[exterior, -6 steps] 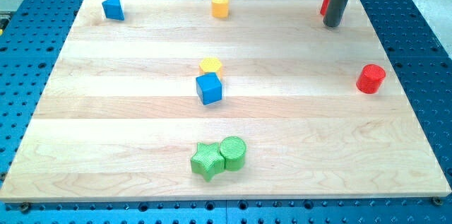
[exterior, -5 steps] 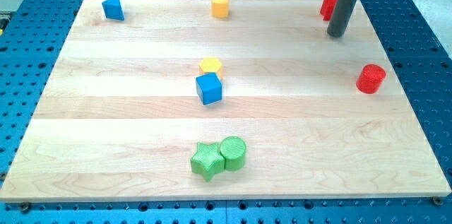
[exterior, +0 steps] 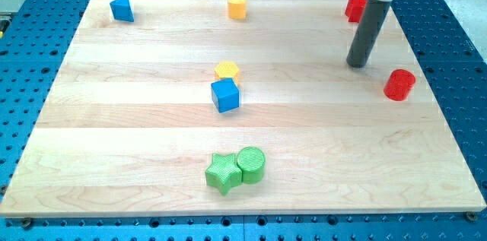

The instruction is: Place the arm horizontally right to the cube

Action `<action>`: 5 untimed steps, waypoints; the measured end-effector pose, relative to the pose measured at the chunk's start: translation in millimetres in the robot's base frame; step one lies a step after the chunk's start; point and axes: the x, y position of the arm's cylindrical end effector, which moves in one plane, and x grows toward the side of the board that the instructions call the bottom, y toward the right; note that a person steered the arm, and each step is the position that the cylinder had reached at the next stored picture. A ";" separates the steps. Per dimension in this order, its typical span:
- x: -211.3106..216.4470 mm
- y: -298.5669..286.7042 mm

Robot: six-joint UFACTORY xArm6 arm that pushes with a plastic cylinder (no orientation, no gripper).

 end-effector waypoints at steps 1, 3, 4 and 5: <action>13.7 -17.5; 51.0 -55.6; 101.0 -82.1; 148.4 -95.0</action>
